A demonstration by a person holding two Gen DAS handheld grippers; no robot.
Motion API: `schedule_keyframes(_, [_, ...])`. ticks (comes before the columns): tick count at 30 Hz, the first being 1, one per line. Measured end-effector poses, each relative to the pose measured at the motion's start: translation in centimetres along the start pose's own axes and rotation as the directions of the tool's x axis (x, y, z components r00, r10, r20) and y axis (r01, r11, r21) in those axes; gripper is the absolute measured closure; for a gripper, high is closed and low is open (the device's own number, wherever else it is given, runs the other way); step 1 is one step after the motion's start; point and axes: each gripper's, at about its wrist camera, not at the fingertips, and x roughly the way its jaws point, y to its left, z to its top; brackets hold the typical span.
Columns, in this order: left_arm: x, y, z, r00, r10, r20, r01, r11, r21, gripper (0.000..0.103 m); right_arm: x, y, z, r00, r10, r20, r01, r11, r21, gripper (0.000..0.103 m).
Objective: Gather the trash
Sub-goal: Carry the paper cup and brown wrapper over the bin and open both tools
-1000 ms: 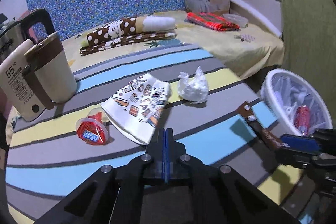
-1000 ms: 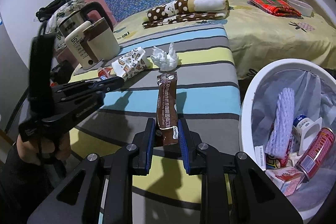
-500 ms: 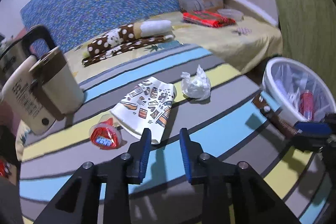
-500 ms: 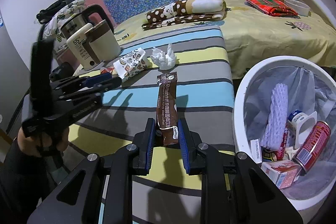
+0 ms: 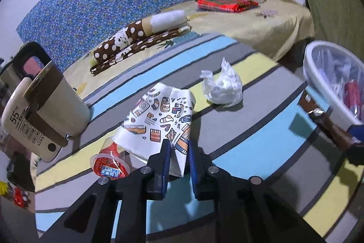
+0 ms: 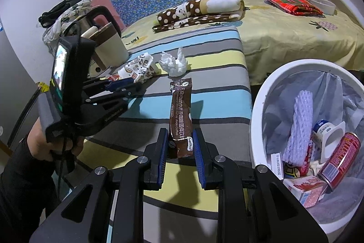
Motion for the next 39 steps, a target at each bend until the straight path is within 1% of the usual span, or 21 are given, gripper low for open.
schedule_keyframes(3, [-1.7,0.7,-0.1,0.999,-0.036,0.032,0.038,0.997,-0.063,0.093,-0.2,0.0,0.0,1.0,0.001,0.006,-0.001,1.0,-0.001,0.078])
schedule_keyframes(4, [-2.6,1.1,-0.2,0.996,-0.066,0.052,0.071,0.992,-0.101,0.093,-0.4,0.1,0.0,1.0,0.0,0.008,0.0,1.0,-0.002,0.078])
schedule_keyframes(6, [-3.9,1.5,-0.4,0.993,-0.094,0.078,0.104,0.984,-0.146,0.093,-0.6,0.2,-0.1,1.0,0.001,0.013,-0.001,1.0,-0.004,0.078])
schedule_keyframes(9, [-6.2,1.7,-1.1,0.982,-0.142,0.125,0.166,0.964,-0.207,0.093,-1.2,0.4,-0.2,1.0,-0.001,0.021,0.002,1.0,-0.01,0.078])
schedule_keyframes(13, [-8.5,1.2,-2.0,0.969,-0.186,0.164,0.224,0.94,-0.258,0.093,-1.9,0.7,-0.3,1.0,-0.006,0.03,0.006,1.0,-0.017,0.078])
schedule_keyframes(19, [-11.2,-0.1,-3.8,0.957,-0.218,0.193,0.271,0.91,-0.313,0.093,-3.2,1.2,-0.8,0.999,-0.02,0.042,0.021,0.999,-0.029,0.078])
schedule_keyframes(28, [-13.9,-2.6,-5.3,0.944,-0.252,0.211,0.313,0.888,-0.338,0.093,-5.0,1.3,-1.5,0.997,-0.056,0.06,0.058,0.998,-0.033,0.078])
schedule_keyframes(39, [-15.3,-5.8,-5.2,0.93,-0.297,0.216,0.352,0.89,-0.292,0.093,-6.5,0.7,-2.0,0.992,-0.093,0.088,0.095,0.995,-0.022,0.078])
